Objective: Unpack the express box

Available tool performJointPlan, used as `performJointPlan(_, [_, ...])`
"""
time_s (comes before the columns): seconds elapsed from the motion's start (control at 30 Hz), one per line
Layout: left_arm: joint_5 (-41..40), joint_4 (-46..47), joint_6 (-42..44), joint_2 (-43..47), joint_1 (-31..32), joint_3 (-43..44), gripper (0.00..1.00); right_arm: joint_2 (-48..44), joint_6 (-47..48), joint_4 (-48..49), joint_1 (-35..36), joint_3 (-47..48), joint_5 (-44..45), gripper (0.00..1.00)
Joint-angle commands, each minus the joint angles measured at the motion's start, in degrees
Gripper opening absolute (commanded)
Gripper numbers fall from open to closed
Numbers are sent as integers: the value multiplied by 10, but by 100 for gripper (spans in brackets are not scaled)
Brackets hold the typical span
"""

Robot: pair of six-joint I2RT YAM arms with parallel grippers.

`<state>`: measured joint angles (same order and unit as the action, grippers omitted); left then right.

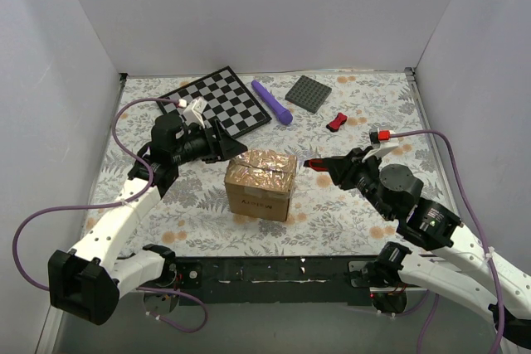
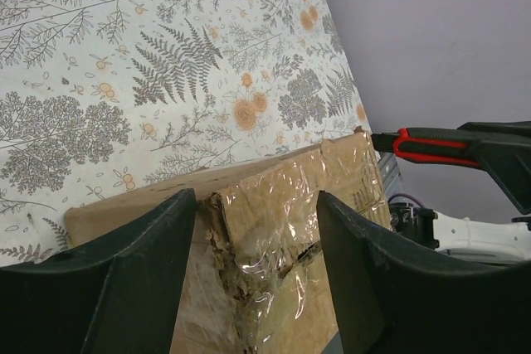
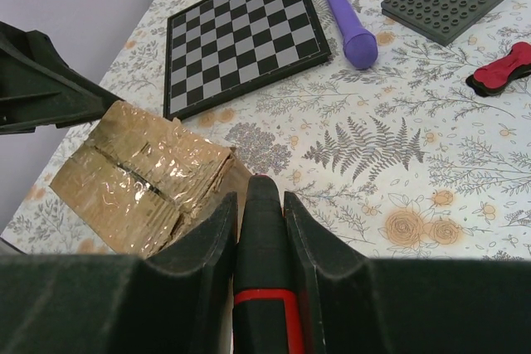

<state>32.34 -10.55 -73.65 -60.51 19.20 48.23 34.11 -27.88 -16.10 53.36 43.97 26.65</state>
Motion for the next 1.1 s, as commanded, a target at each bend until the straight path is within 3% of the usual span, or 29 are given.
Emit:
performJointPlan(0.0, [32, -32, 30, 7, 1, -5, 55, -9, 3, 37, 0, 12, 5, 1])
performJointPlan(0.27, [55, -19, 30, -12, 1, -13, 34, -14, -8, 30, 0, 13, 2, 1])
performJointPlan(0.3, [56, -20, 31, -13, 1, -12, 34, -14, -8, 29, 0, 15, 4, 1])
performJointPlan(0.43, [53, -33, 39, -18, 0, -9, 55, -16, -7, 26, 0, 17, 9, 1])
performJointPlan(0.53, [55, -40, 49, -19, 1, -9, 57, -17, -3, 24, -1, 18, 13, 1])
performJointPlan(0.67, [70, -40, 55, -29, 1, -12, 38, -15, 0, 23, 0, 17, 16, 1])
performJointPlan(0.7, [72, -39, 54, -31, 1, -15, 29, -16, 1, 23, 0, 17, 19, 1])
performJointPlan(0.93, [80, -17, 41, -26, 1, -25, 0, -19, 3, 19, 0, 14, 26, 1])
performJointPlan(1.07, [81, -1, 25, -15, 0, -29, 0, -22, 1, 24, 0, 14, 26, 1])
